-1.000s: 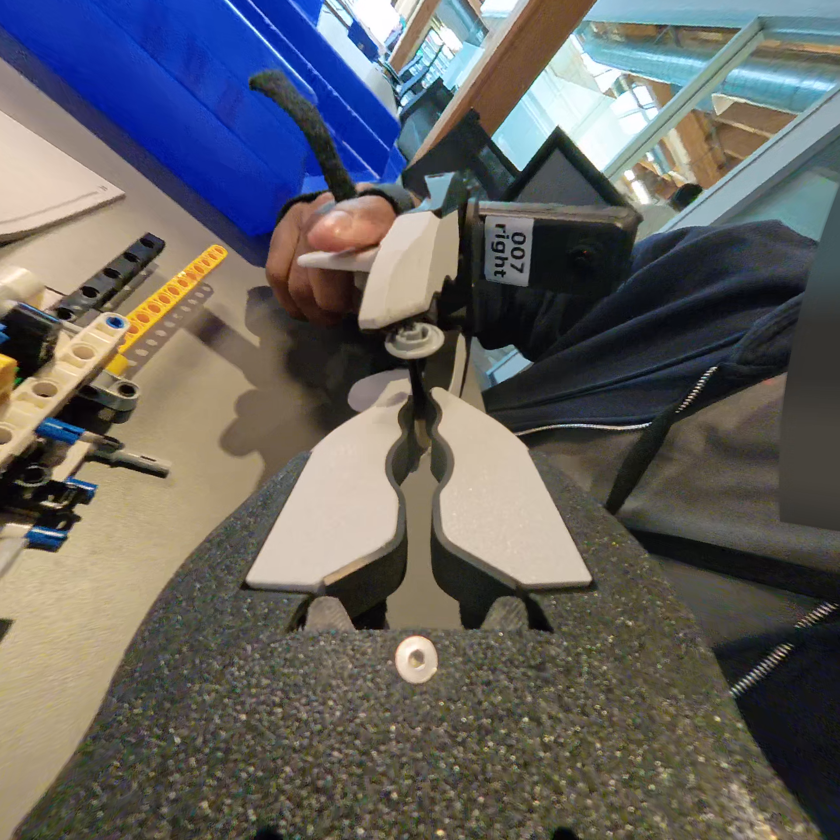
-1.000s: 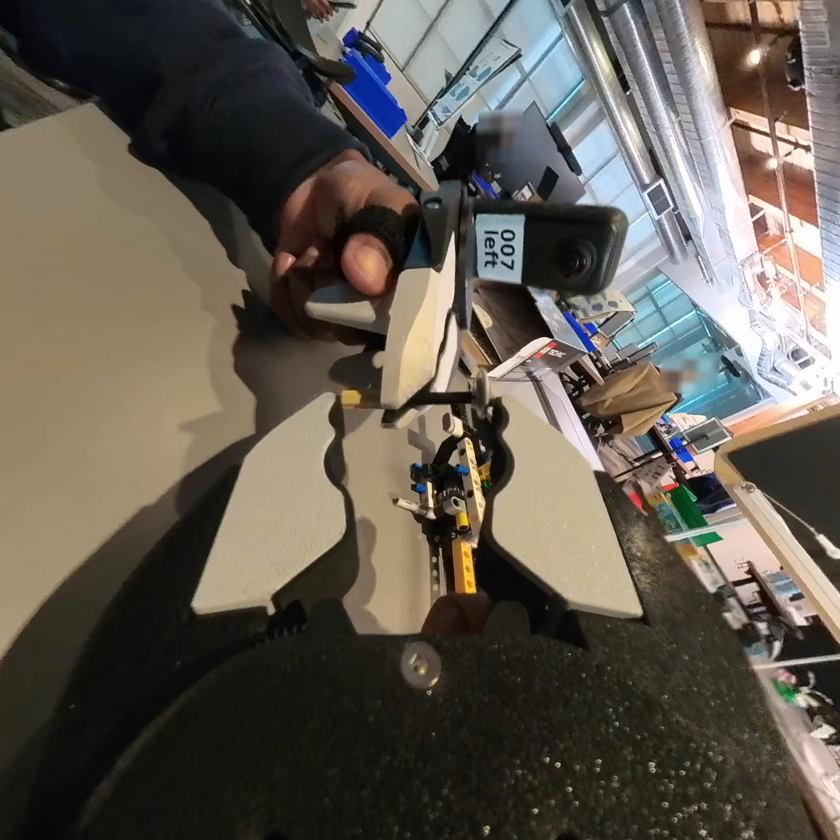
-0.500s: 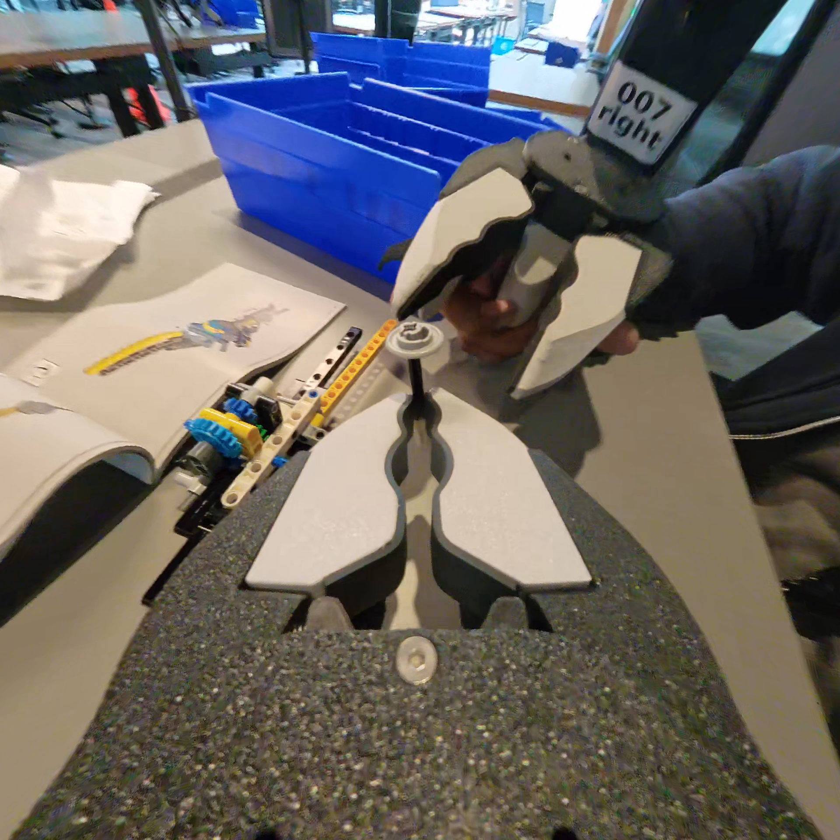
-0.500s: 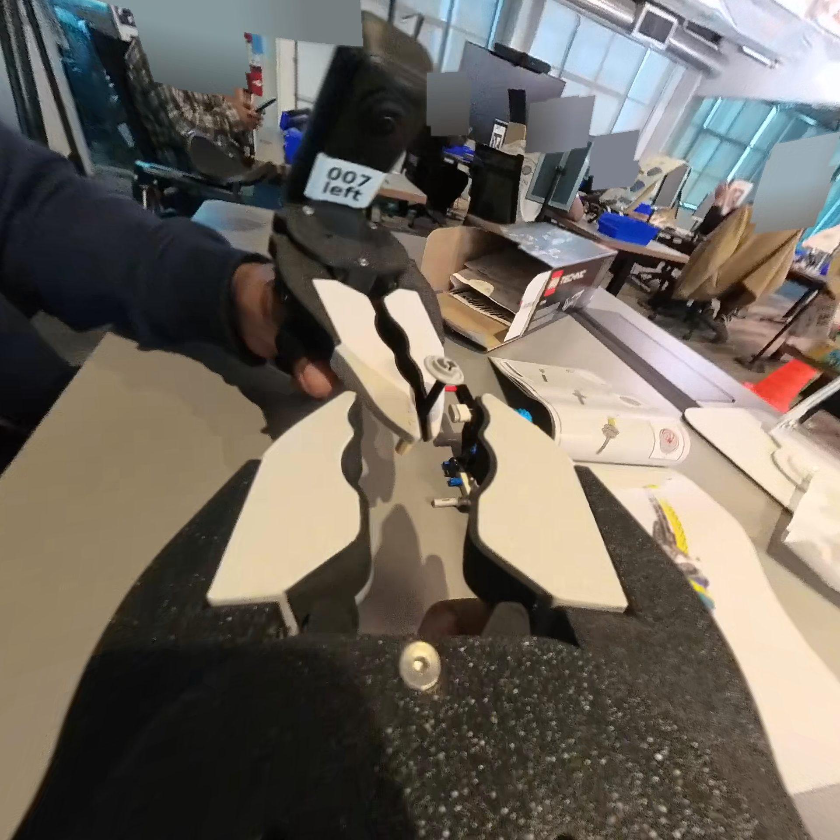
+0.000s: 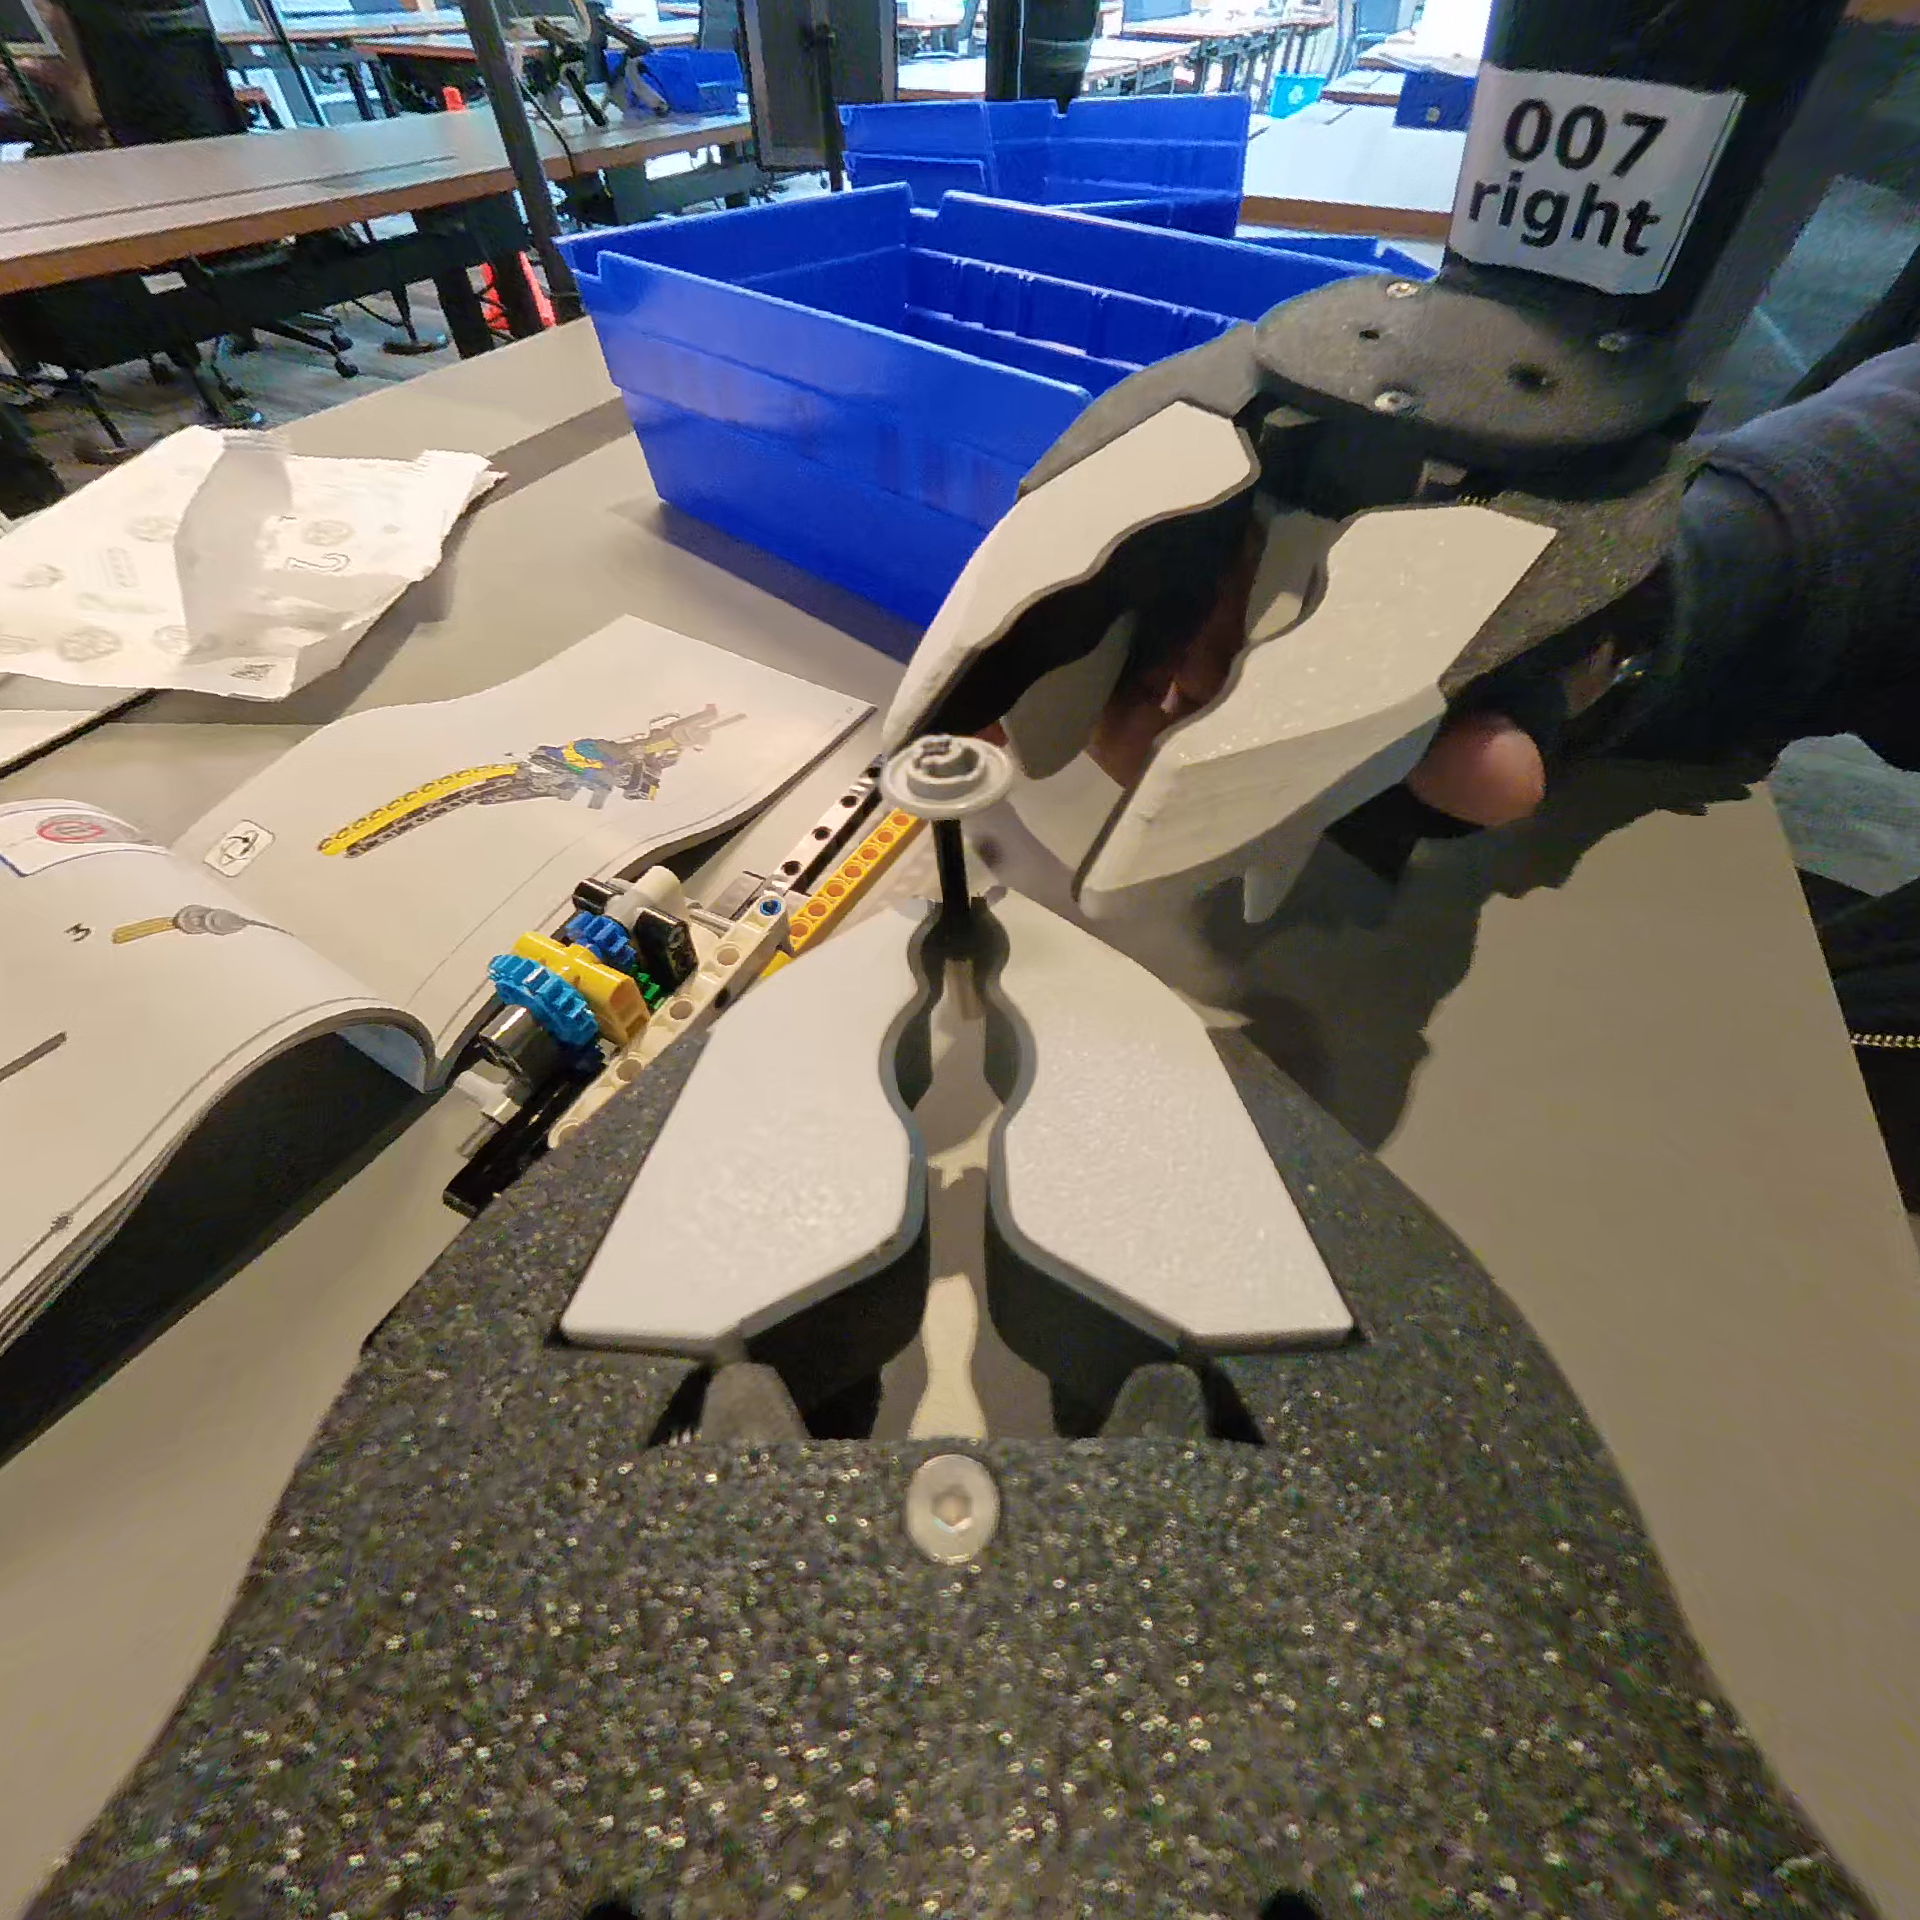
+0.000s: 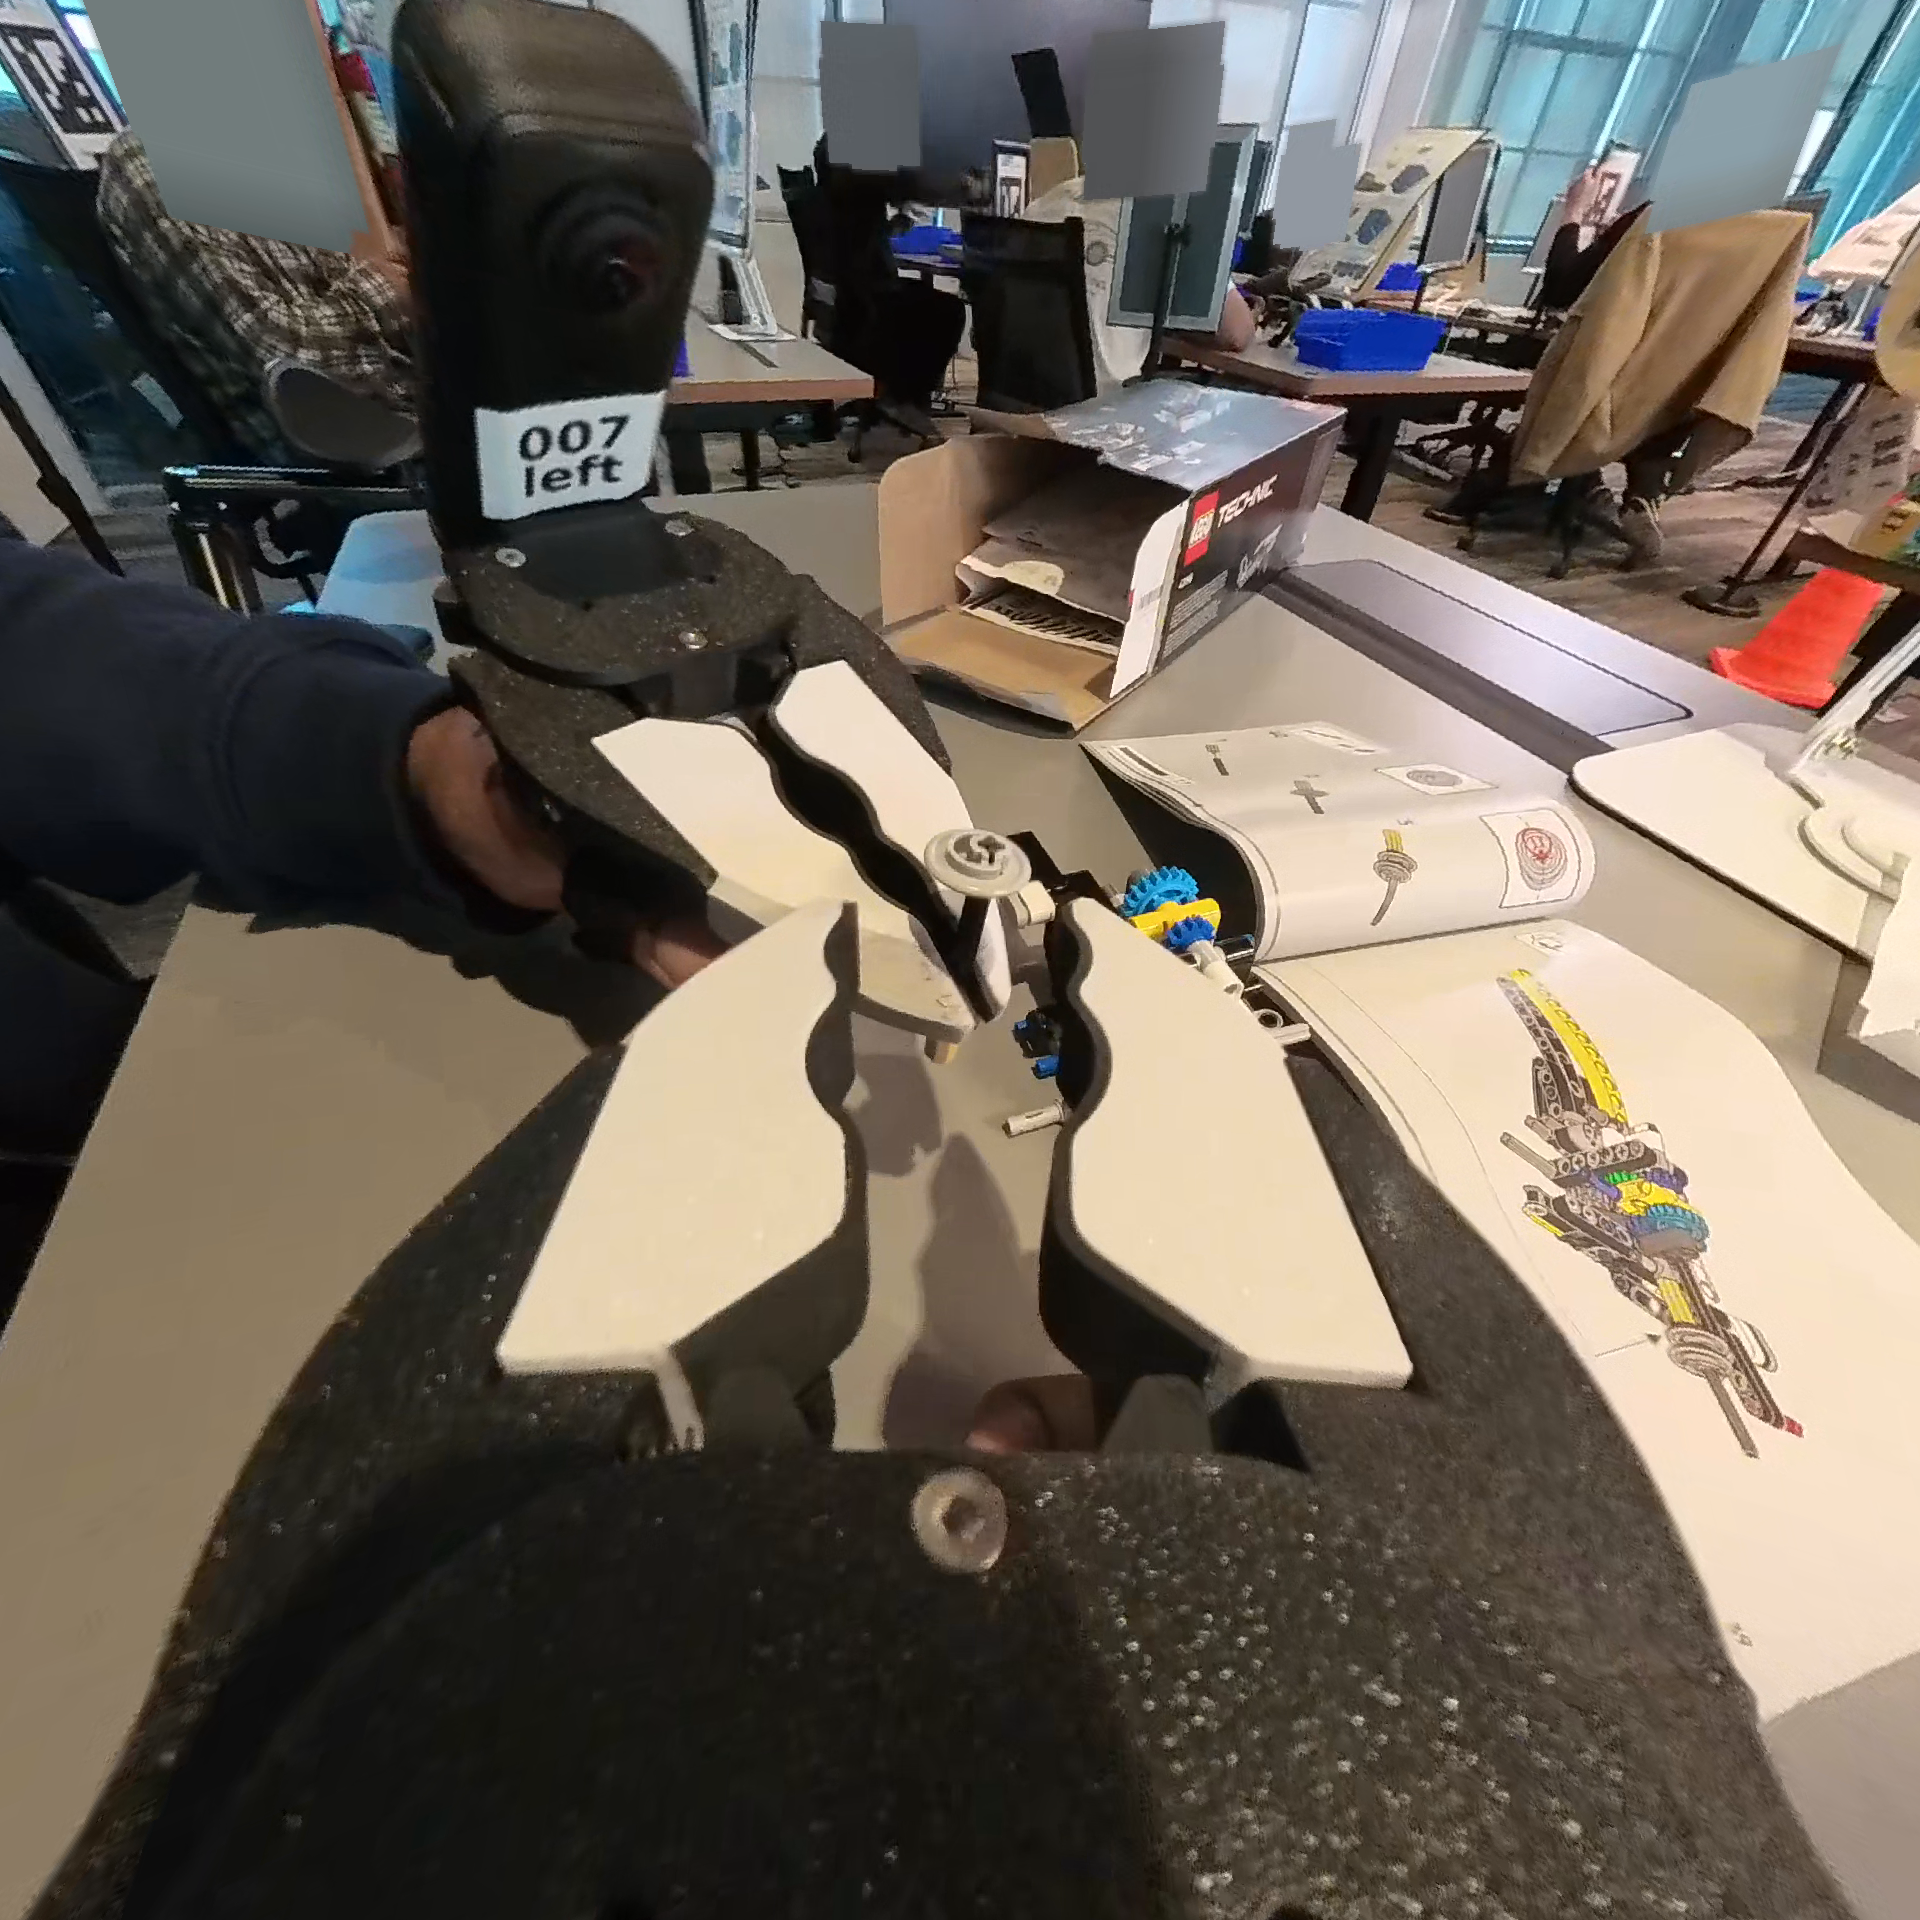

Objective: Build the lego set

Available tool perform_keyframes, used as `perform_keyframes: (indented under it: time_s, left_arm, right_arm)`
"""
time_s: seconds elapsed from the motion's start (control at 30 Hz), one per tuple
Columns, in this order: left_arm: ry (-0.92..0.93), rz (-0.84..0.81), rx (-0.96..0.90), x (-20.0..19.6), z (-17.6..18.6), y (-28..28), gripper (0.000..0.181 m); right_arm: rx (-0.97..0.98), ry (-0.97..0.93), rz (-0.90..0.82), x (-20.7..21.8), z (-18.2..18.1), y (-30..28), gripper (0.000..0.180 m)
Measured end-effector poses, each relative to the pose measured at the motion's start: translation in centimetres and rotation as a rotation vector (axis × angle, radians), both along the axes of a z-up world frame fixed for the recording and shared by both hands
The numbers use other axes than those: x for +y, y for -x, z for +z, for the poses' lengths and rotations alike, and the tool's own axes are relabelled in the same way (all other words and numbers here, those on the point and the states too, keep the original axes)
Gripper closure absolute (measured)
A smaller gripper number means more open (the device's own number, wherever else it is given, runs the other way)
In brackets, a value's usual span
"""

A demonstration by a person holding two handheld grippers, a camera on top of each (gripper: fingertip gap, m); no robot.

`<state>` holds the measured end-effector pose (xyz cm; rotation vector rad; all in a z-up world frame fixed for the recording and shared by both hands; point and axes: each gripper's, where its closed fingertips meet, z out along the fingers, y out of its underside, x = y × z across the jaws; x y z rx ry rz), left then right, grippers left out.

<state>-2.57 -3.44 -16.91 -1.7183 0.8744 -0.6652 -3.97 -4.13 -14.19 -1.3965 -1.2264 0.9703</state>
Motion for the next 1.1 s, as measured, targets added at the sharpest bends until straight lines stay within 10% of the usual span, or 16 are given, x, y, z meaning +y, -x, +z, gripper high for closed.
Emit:
perform_keyframes:
  time_s: [0.77,1.1]
  left_arm:
    - [-0.091,0.119,-0.029,1.4,1.0,1.2,0.177]
    - [-0.288,0.389,-0.159,6.2,7.7,7.5,0.177]
  right_arm:
    - [-0.006,0.055,-0.034,0.5,-0.1,-0.1,0.156]
    - [0.014,0.018,-0.037,1.4,1.3,0.9,0.169]
